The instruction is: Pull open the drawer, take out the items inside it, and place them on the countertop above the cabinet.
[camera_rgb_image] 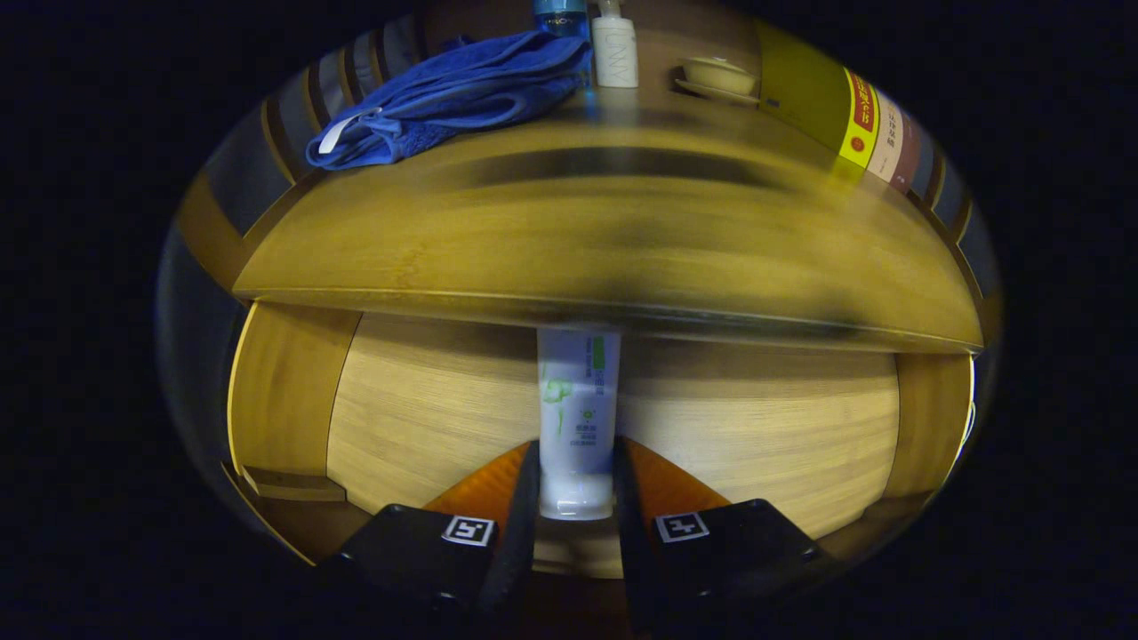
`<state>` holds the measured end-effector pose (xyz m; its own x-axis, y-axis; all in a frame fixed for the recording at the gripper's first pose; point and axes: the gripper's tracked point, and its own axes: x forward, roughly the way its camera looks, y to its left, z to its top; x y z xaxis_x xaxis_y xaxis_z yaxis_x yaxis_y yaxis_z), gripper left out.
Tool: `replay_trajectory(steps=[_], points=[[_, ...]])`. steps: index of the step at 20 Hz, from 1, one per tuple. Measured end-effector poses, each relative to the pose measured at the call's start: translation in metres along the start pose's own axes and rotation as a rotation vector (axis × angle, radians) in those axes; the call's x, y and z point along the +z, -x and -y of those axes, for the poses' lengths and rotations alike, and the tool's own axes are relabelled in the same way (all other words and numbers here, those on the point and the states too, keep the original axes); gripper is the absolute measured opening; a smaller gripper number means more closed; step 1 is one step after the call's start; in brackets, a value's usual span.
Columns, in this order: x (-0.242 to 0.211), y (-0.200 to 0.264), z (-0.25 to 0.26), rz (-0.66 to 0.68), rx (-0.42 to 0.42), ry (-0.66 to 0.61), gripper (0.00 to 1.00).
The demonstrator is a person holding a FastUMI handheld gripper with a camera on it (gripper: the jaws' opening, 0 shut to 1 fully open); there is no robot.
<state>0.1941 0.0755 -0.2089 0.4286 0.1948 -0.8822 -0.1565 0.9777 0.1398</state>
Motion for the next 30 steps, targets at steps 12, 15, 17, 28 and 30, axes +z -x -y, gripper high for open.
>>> replay_trajectory(steps=[12, 15, 17, 28, 30], points=[[0.008, 0.099, 0.01, 0.178, 0.078, 0.0, 0.5], [0.001, 0.12, 0.015, 0.209, 0.07, 0.03, 0.5], [0.0, 0.133, 0.017, 0.227, 0.074, 0.033, 0.5], [0.006, 0.207, 0.025, 0.399, 0.104, 0.005, 0.5], [0.024, 0.217, 0.023, 0.473, 0.097, -0.005, 0.5]])
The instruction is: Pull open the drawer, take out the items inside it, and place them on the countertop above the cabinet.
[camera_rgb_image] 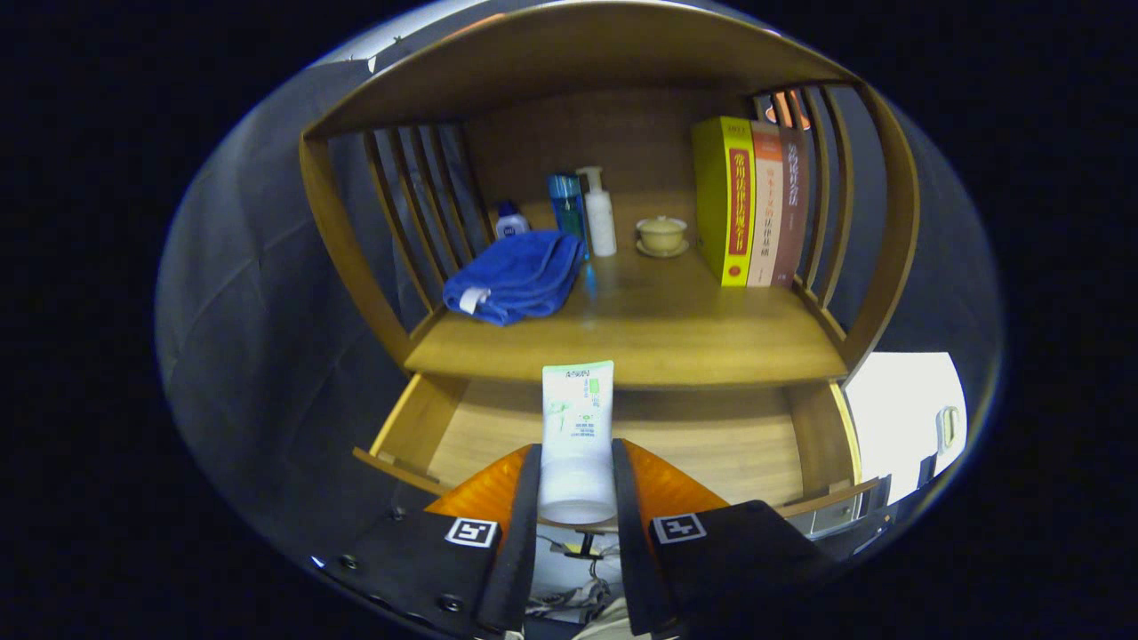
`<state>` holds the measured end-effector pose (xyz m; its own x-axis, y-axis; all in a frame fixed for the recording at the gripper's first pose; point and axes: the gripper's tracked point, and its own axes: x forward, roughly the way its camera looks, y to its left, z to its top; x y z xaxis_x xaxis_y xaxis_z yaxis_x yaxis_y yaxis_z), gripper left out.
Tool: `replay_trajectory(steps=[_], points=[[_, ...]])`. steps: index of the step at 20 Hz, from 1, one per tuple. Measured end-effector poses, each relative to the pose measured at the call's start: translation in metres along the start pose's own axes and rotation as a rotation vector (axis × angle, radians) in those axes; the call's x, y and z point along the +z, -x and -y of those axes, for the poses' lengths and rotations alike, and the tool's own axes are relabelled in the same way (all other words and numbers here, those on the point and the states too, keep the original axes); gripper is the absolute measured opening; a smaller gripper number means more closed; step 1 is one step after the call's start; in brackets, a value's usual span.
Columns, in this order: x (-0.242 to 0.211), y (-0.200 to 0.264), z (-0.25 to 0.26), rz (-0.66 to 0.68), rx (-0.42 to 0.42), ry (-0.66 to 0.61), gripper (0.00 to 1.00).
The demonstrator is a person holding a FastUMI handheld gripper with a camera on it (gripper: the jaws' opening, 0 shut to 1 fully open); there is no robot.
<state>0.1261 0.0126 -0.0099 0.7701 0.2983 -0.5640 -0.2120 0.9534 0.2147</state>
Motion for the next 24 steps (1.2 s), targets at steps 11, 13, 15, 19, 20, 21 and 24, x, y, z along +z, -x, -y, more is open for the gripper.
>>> replay_trajectory(steps=[11, 13, 15, 19, 20, 21, 24], points=[[0.077, -0.08, 0.022, 0.287, -0.169, 0.031, 0.49], [0.075, -0.093, 0.02, 0.288, -0.183, 0.023, 0.49], [0.071, -0.111, 0.014, 0.265, -0.161, -0.047, 0.49], [0.061, -0.14, 0.028, 0.24, -0.233, -0.051, 0.49], [0.059, -0.146, 0.029, 0.239, -0.245, -0.046, 0.5], [0.057, -0.15, 0.03, 0.237, -0.252, -0.045, 0.5], [0.051, -0.163, 0.035, 0.221, -0.281, -0.028, 0.5]])
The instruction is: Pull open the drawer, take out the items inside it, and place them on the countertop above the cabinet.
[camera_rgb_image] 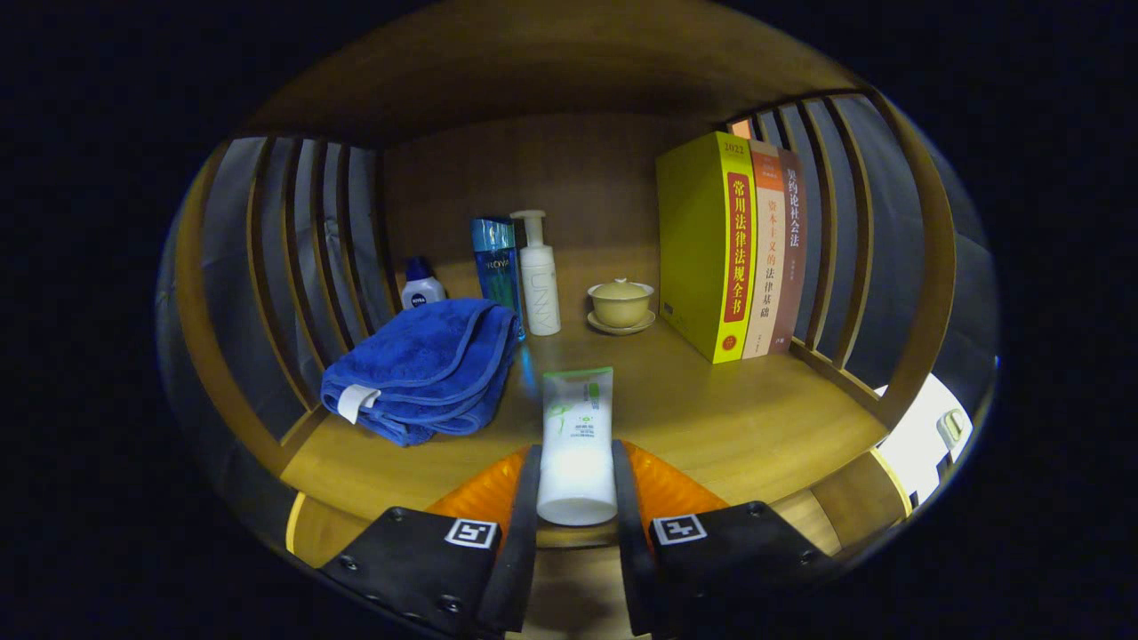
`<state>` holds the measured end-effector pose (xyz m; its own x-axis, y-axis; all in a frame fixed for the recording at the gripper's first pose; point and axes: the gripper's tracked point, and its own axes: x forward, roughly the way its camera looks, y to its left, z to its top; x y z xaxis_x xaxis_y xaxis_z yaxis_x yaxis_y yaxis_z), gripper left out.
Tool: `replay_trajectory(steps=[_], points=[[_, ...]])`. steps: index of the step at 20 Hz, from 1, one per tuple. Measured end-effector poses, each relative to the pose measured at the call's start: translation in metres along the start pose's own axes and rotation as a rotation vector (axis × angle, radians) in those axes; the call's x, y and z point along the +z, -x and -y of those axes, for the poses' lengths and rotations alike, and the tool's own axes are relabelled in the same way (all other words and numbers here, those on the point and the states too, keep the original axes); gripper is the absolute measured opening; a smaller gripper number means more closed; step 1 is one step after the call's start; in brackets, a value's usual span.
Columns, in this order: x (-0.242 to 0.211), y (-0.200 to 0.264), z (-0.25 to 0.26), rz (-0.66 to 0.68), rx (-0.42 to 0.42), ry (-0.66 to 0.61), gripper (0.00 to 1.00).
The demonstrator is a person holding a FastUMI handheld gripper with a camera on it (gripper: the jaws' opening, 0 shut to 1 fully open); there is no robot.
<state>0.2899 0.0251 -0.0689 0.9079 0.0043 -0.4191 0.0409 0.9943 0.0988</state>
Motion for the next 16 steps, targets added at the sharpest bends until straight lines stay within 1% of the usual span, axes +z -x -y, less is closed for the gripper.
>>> replay_trajectory(steps=[2, 4, 5, 10, 12, 16], points=[[-0.009, -0.0066, 0.0013, -0.022, -0.011, 0.02, 0.51], [-0.0061, -0.0103, -0.0003, 0.007, -0.014, 0.024, 0.52], [-0.01, -0.0106, 0.0003, -0.002, -0.018, 0.029, 0.51], [-0.0103, -0.0107, -0.0008, -0.004, -0.013, 0.038, 0.58], [-0.0126, -0.0094, -0.0033, -0.013, -0.001, 0.04, 0.67], [-0.0027, -0.0026, -0.0045, 0.015, 0.002, 0.08, 0.83]])
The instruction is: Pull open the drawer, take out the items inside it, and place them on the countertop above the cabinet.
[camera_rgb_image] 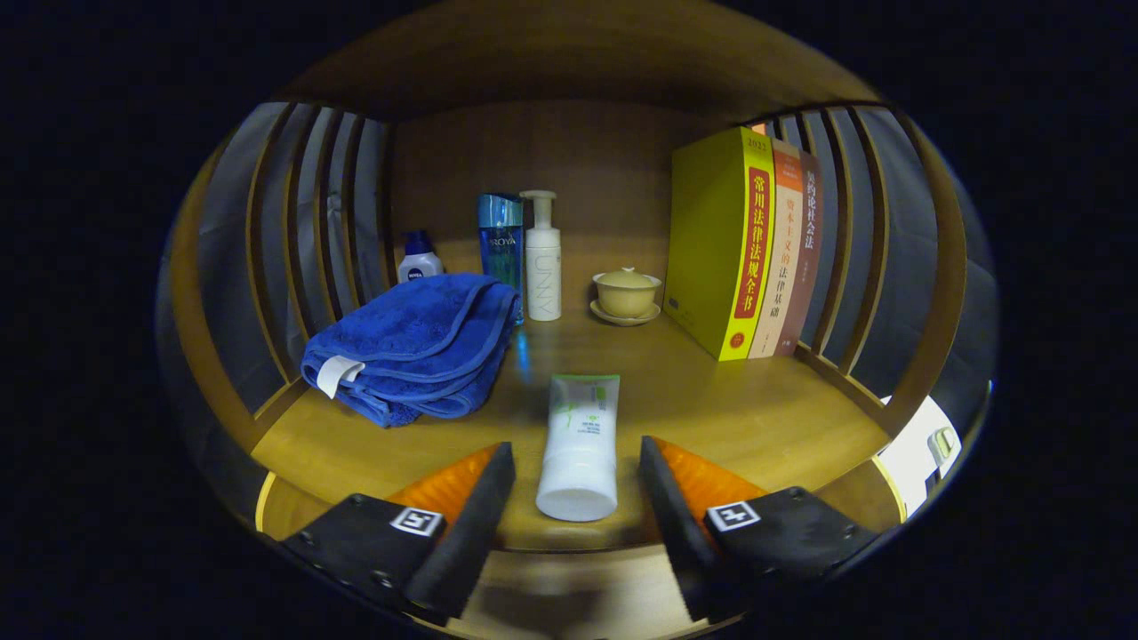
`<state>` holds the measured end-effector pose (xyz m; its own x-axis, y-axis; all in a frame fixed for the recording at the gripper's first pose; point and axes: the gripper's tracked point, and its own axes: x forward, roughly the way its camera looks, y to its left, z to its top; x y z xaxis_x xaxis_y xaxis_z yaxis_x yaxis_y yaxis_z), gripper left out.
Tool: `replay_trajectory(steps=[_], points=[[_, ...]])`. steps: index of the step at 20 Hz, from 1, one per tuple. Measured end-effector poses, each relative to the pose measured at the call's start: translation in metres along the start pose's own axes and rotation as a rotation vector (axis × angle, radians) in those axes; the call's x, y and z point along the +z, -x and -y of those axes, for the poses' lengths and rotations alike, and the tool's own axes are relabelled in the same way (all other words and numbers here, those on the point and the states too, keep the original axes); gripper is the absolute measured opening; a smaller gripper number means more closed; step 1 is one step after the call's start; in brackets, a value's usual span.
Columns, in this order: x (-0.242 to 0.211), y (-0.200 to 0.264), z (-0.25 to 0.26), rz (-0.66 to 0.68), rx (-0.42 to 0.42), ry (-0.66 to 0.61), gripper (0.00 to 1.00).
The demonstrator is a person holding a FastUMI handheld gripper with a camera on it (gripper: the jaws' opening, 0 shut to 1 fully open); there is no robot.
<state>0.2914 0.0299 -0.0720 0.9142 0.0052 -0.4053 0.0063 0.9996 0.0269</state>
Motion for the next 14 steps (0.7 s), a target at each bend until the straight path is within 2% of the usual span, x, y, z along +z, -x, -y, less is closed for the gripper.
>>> replay_trajectory(steps=[4, 10, 14], points=[[0.031, 0.028, -0.008, 0.099, 0.01, 0.056, 0.99], [0.08, 0.108, -0.019, 0.277, 0.09, 0.054, 0.99], [0.082, 0.162, -0.016, 0.331, 0.158, -0.001, 0.99]])
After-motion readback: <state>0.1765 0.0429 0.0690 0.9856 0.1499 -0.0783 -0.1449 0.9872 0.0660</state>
